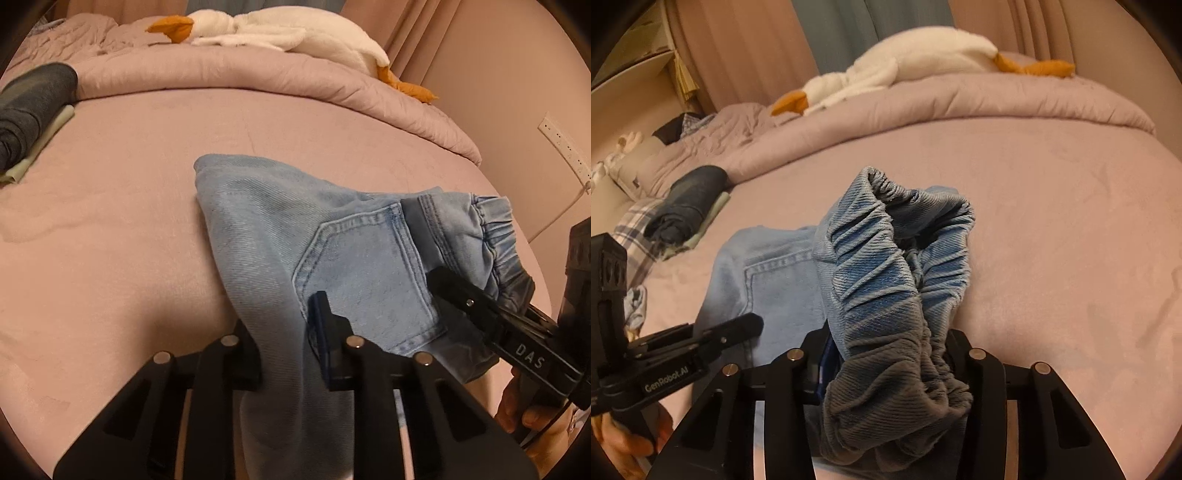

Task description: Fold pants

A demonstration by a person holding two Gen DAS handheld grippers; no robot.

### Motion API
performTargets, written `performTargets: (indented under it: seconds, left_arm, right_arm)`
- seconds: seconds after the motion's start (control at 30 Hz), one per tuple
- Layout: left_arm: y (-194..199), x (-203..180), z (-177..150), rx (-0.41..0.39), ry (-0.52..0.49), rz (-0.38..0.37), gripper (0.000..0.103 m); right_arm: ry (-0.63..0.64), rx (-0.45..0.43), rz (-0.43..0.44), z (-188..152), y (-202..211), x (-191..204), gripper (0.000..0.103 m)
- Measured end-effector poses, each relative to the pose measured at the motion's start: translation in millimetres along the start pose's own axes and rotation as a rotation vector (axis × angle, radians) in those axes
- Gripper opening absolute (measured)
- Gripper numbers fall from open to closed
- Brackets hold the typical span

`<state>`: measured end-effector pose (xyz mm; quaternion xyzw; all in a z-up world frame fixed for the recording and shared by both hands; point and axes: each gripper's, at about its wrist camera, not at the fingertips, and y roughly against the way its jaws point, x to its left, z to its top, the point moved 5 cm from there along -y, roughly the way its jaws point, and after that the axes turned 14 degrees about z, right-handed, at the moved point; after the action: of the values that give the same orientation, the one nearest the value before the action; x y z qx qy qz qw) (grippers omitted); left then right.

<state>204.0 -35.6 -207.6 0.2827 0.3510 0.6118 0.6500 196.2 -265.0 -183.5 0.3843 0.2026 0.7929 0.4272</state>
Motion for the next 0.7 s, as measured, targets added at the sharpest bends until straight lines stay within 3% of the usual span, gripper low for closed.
performTargets:
  seconds: [0.4,0.7]
  left_arm:
    - [52.3,5.4,-17.8,-0.074,0.000,0.035,0.020]
    - [99.2,32.4,-31.4,-0.127,0.047,0.097,0.020]
  right_arm:
    - [0.038,-0.066,0.040,-7.7,31.3,40.0,0.045]
    - [0.133,-0.088,0.085,-6.8,46.3,84.6,0.045]
